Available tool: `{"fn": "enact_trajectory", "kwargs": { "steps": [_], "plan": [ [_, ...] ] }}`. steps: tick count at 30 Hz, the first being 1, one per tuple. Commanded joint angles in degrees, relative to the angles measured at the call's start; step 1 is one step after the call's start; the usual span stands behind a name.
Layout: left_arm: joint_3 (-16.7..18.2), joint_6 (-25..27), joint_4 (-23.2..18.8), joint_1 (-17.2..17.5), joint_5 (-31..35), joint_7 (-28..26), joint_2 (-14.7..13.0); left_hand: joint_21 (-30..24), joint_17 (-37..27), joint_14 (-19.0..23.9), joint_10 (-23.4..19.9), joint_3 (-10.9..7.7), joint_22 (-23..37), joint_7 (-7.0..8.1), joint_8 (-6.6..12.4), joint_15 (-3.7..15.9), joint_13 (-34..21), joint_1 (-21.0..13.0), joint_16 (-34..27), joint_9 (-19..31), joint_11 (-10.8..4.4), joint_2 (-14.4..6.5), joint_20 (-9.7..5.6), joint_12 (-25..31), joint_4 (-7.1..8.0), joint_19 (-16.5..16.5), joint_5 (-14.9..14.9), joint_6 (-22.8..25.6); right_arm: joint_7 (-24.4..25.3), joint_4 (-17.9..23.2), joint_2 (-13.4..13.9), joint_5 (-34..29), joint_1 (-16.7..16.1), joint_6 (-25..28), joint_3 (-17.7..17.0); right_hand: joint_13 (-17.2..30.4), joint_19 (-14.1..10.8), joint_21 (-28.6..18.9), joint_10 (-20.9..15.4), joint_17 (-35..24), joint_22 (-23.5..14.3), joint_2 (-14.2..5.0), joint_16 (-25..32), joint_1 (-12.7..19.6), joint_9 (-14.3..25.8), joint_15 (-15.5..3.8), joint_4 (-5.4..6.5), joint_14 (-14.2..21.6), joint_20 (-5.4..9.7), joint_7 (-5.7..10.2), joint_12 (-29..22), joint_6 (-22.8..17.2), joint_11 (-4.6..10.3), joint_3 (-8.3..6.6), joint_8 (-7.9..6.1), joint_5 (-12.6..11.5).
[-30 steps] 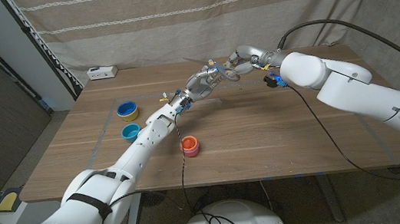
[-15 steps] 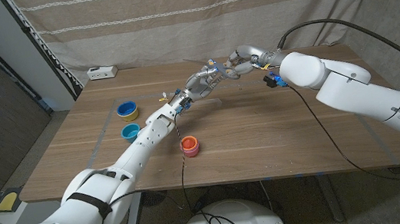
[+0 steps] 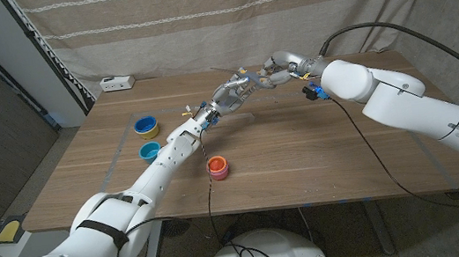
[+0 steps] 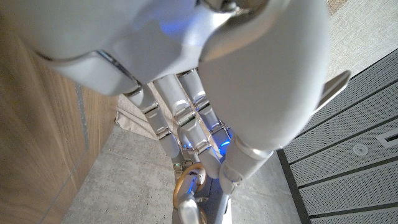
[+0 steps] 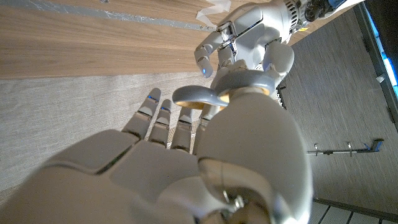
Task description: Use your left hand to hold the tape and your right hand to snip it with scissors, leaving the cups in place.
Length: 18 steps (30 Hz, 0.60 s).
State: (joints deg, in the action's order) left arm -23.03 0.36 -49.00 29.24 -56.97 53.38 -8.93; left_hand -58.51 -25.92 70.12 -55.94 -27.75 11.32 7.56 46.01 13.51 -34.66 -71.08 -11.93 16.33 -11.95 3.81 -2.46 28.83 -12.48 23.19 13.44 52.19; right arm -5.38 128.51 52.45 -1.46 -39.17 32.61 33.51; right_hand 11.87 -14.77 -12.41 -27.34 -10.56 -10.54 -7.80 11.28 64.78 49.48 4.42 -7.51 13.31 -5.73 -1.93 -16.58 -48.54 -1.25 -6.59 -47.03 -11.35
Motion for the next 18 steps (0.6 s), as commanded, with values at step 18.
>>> {"fn": "enact_trajectory", "kwargs": {
  "steps": [18],
  "plan": [
    [-0.57,-2.81,-2.04,0.92,1.50,-0.97,-0.60,-1.09,0.28,-1.99,1.22,-4.38,0.33,1.18,-2.62,0.47,-1.23,0.27,0.80,-2.17,-0.04,-0.09,-6.88,-2.24,4.21,-1.90,-1.44,-2.26,0.94,-1.46,-0.12,1.82,-0.35,-1.37,-0.48,0.13,-1.31,-0.39,-2.06,-0.33,-0.23,-0.60,0.24,-1.97,-1.81,-1.01,0.79,1.71,0.65,-1.63,-0.72,-4.66,1.25,-0.13,-4.49,0.13]
  ]
}}
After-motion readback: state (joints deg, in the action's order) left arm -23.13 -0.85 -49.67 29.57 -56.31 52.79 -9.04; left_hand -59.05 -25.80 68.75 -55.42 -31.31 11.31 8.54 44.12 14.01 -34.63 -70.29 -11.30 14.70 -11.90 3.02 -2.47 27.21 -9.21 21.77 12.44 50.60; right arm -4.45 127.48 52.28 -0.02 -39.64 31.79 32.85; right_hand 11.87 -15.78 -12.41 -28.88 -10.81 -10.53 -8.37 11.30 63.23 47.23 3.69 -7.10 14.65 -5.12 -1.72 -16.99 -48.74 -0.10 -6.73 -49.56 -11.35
